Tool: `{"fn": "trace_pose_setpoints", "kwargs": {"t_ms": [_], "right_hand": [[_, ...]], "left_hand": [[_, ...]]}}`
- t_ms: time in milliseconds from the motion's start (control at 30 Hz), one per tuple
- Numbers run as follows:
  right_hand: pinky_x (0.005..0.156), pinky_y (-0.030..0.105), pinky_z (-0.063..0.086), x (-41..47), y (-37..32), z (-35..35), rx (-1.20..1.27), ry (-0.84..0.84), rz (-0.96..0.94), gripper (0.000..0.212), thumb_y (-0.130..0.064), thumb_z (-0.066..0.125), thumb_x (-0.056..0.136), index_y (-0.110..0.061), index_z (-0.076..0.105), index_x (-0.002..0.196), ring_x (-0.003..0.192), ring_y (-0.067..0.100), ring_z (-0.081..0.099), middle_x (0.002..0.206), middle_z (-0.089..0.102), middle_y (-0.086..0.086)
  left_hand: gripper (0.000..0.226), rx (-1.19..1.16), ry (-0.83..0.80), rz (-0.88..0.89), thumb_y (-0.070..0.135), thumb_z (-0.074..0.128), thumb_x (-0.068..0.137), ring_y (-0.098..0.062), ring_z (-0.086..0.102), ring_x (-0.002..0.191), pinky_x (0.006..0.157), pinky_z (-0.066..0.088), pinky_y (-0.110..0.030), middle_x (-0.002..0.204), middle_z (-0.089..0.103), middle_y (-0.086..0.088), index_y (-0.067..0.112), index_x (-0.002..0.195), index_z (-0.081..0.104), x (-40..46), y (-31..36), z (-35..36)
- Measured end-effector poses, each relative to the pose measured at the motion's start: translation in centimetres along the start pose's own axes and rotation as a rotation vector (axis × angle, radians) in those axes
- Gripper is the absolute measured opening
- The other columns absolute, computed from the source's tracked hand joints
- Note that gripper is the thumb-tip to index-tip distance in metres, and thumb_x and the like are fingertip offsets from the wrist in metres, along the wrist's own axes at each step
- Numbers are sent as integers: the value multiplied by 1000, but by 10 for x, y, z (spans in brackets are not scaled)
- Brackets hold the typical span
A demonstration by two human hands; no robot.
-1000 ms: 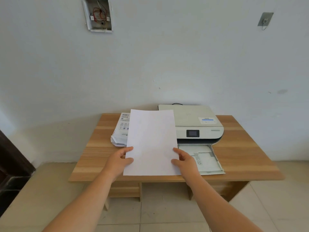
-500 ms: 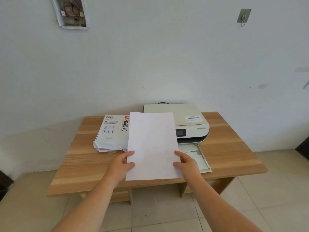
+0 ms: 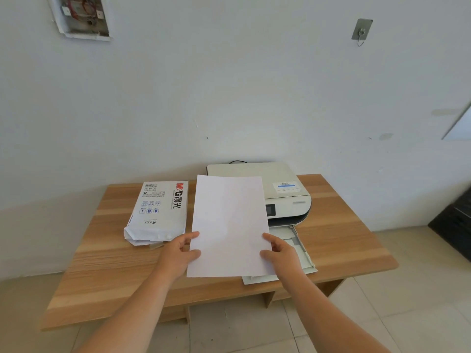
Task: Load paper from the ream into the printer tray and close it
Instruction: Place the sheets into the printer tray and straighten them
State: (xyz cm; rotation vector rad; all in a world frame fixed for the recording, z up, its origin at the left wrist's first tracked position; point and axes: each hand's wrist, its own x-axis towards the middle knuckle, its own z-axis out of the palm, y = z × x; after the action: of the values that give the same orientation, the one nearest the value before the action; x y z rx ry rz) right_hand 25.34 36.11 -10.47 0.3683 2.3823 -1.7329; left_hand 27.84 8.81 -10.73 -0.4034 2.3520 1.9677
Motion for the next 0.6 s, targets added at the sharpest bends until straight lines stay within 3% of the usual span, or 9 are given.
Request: {"fn": "trace_pose_setpoints", "kwargs": {"t_ms": [200,333,467,600], "right_hand": [[81,31,55,21,12,-14,41,-44,14,46,-6,64,87,-31,60,125,97,18,60,115,62,-1],[89,38,54,40,23,-37,27,-97,18,45,-7,65,85,-35,61,120,98,18,61,113,62,-1],[87,38,56,59,33,-73,9,-135,10,46,-5,67,83,-36,63,116,96,20,64,111,65,2],[81,36,55,79,41,-110,-54,-181,-21,45,-9,67,81,-44,62,108,96,27,64,110,65,9]], "left_hand": [[45,15,31,-12,2,70,81,-8,58,97,66,51,-16,114,60,-1,31,114,62,4,-1,20],[46,56,59,-37,5,72,80,-18,63,93,72,58,-28,110,62,-6,36,112,63,5,-1,48],[44,123,96,-38,2,69,82,-9,55,75,56,47,-10,91,55,1,27,118,61,2,6,91],[43,135,126,-61,4,67,84,-8,56,73,54,45,-11,89,56,5,30,117,59,-1,16,135]]}}
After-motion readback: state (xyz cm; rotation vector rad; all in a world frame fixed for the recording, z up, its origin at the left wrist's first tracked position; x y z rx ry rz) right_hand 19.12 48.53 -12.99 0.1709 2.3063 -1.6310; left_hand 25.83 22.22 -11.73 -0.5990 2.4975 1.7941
